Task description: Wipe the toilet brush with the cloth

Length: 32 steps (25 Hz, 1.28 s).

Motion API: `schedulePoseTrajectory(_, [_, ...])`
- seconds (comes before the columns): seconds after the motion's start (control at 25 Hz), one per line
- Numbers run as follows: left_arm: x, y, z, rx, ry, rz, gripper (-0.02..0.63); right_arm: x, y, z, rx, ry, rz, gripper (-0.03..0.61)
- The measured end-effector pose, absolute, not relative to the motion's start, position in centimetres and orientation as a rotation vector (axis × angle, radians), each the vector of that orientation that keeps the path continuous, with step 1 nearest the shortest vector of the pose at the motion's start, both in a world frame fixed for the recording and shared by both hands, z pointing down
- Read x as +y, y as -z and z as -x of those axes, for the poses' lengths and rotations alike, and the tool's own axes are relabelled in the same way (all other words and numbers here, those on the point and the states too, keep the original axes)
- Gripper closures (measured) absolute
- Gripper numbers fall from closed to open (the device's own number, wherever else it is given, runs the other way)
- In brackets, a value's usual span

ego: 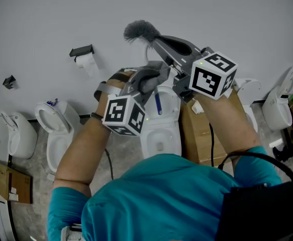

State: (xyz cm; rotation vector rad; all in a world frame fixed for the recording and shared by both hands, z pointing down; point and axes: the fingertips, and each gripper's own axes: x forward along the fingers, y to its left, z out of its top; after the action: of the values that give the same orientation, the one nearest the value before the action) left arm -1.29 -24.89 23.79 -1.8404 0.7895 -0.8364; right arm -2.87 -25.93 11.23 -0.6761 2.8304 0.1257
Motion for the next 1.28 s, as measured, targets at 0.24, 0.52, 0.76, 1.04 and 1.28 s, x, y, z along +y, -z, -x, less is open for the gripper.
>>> schedulePoseTrajectory(0.24, [-24.9,-24.6,1.0,0.780,0.848,1.844,0.601,-25.8,-10.6,2.4,2.804,-0.103,0.658,0.565])
schedulePoseTrajectory(0.52, [-25.2,-26.5,0.9,0.765,0.871,1.858,0.601,-26.0,-10.0,2.2,2.789,-0.095,0.637,0.566])
schedulePoseTrajectory(0.76, [-25.0,-28.0,-0.1,0.746,0.892,1.864,0.601,-26.0,-9.5,1.1,2.771,-0.093,0.635,0.566])
schedulePoseTrajectory(1.04, [-24.7,-30.0,-0.2,0.724,0.919,1.885,0.601,-25.8,-9.2,0.9,2.756,-0.075,0.627,0.566])
schedulePoseTrajectory(1.28, [-24.7,-31.9,-0.1,0.715,0.946,1.899,0.601,-25.6,-8.9,0.8,2.748,-0.075,0.618,0.566])
